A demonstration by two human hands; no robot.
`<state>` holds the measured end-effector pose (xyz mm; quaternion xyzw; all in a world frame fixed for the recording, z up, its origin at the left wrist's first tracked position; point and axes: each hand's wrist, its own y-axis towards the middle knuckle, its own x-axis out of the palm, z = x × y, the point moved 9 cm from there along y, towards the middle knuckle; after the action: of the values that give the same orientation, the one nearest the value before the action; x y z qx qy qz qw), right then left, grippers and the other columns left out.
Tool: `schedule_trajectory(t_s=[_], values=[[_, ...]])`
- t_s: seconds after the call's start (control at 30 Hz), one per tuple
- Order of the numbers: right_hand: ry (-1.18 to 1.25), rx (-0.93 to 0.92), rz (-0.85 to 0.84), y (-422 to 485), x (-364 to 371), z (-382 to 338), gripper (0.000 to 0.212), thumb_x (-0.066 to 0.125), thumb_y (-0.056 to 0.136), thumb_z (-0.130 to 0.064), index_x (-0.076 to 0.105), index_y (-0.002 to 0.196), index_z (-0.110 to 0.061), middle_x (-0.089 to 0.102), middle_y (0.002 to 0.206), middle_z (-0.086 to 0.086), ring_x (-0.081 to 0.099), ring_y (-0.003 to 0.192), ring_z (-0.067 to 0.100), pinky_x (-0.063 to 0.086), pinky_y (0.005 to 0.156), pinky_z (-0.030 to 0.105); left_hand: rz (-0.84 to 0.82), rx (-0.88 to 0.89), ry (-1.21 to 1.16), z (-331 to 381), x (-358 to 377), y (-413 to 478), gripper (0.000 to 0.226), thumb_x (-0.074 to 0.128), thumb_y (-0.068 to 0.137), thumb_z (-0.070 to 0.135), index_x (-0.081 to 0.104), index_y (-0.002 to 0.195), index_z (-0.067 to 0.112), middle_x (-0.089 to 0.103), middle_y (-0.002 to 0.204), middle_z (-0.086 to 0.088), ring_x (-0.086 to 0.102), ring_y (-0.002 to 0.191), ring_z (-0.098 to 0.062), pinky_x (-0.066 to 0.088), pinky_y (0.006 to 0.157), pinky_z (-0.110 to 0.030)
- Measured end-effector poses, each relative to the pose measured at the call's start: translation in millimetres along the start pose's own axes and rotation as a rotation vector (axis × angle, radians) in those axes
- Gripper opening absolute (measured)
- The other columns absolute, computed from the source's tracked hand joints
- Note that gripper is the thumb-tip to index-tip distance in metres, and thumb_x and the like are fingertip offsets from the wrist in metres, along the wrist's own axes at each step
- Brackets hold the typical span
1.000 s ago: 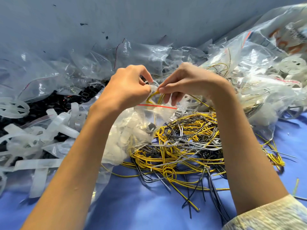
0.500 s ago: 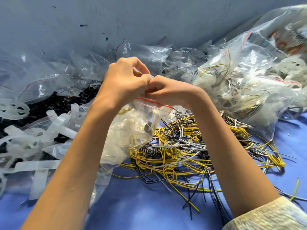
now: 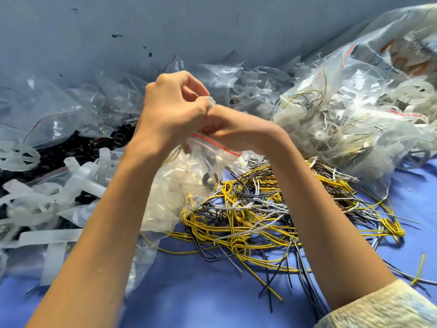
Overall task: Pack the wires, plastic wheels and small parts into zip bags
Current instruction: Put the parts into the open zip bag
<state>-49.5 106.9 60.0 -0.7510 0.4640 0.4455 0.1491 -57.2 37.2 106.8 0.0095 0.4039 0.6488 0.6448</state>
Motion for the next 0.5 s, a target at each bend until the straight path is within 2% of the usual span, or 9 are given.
schedule_trajectory(t_s=[0.03, 0.1, 0.17, 0.2, 0.27, 0.33, 0.4, 0.43, 0.5], values=[[0.014, -0.003, -0.081, -0.6, 10.9, -3.3, 0.012, 0.053, 0.093, 0.002, 0.065, 0.094, 0.002, 0.067, 0.084, 0.007, 0.052, 0.075, -0.002, 0.046, 0.070, 0.015, 0.009, -0.002, -0.004, -0.3, -0.9, -0.1, 0.005, 0.065, 0.078, 0.019, 0.068, 0.079, 0.024, 0.063, 0.068, 0.010, 0.052, 0.056, 0.005, 0.039, 0.055, -0.008], [-0.015, 0.008, -0.183, -2.2, 22.4, -5.2, 0.012, 0.057, 0.091, -0.001, 0.059, 0.101, -0.008, 0.059, 0.086, -0.011, 0.050, 0.070, -0.015, 0.039, 0.070, 0.002, 0.016, -0.012, -0.017, -2.2, -1.5, 0.1, 0.006, 0.064, 0.079, 0.019, 0.067, 0.078, 0.024, 0.063, 0.068, 0.009, 0.053, 0.057, 0.001, 0.042, 0.059, -0.015], [-0.058, 0.048, -0.193, -3.5, 17.9, -0.3, 0.012, 0.064, 0.088, -0.005, 0.059, 0.097, -0.011, 0.063, 0.083, -0.006, 0.051, 0.067, -0.013, 0.045, 0.070, 0.009, 0.012, -0.020, -0.022, -4.6, -1.5, 0.9, 0.007, 0.065, 0.080, 0.020, 0.066, 0.076, 0.025, 0.062, 0.068, 0.010, 0.054, 0.058, 0.000, 0.043, 0.059, -0.016], [-0.080, 0.085, -0.190, -5.1, 12.1, 4.9, 0.016, 0.067, 0.086, -0.007, 0.063, 0.101, -0.009, 0.067, 0.088, 0.002, 0.052, 0.071, -0.007, 0.049, 0.074, 0.018, 0.012, -0.024, -0.028, -5.8, -1.8, 1.6, 0.007, 0.065, 0.080, 0.020, 0.066, 0.075, 0.026, 0.062, 0.067, 0.010, 0.055, 0.057, -0.001, 0.044, 0.059, -0.017], [-0.059, 0.129, -0.187, -11.9, 0.4, 12.6, 0.027, 0.069, 0.084, -0.011, 0.066, 0.111, -0.015, 0.070, 0.099, 0.006, 0.055, 0.076, 0.001, 0.048, 0.071, 0.020, 0.009, -0.030, -0.045, -8.3, -2.8, 3.0, 0.007, 0.065, 0.080, 0.021, 0.066, 0.075, 0.025, 0.063, 0.067, 0.009, 0.057, 0.058, -0.005, 0.048, 0.064, -0.020], [-0.022, 0.129, -0.186, -17.6, -5.8, 14.9, 0.024, 0.068, 0.085, -0.010, 0.068, 0.100, -0.030, 0.071, 0.098, 0.014, 0.055, 0.075, 0.008, 0.049, 0.067, 0.027, 0.001, -0.034, -0.051, -9.5, -2.5, 3.9, 0.008, 0.065, 0.080, 0.022, 0.065, 0.074, 0.026, 0.063, 0.067, 0.008, 0.057, 0.058, -0.008, 0.050, 0.069, -0.024], [-0.027, 0.125, -0.168, -19.4, -9.3, 14.8, 0.029, 0.064, 0.087, -0.006, 0.068, 0.093, -0.034, 0.069, 0.094, 0.023, 0.053, 0.072, 0.015, 0.052, 0.068, 0.037, -0.008, -0.035, -0.050, -9.5, -1.1, 3.7, 0.008, 0.065, 0.080, 0.021, 0.065, 0.074, 0.026, 0.064, 0.068, 0.007, 0.057, 0.059, -0.008, 0.051, 0.071, -0.025], [-0.021, 0.135, -0.160, -19.5, -9.6, 14.8, 0.024, 0.066, 0.087, -0.009, 0.070, 0.094, -0.031, 0.069, 0.092, 0.023, 0.053, 0.071, 0.015, 0.052, 0.067, 0.036, -0.009, -0.033, -0.048, -8.9, -0.7, 3.7, 0.008, 0.065, 0.080, 0.022, 0.065, 0.074, 0.026, 0.064, 0.068, 0.007, 0.057, 0.059, -0.008, 0.051, 0.071, -0.025], [-0.031, 0.174, -0.172, -18.6, -6.7, 16.3, 0.016, 0.071, 0.083, -0.020, 0.074, 0.099, -0.021, 0.070, 0.082, 0.013, 0.055, 0.068, 0.006, 0.048, 0.063, 0.022, -0.005, -0.030, -0.042, -8.0, -0.9, 3.5, 0.009, 0.065, 0.080, 0.021, 0.065, 0.073, 0.026, 0.064, 0.069, 0.007, 0.057, 0.058, -0.007, 0.050, 0.070, -0.024]])
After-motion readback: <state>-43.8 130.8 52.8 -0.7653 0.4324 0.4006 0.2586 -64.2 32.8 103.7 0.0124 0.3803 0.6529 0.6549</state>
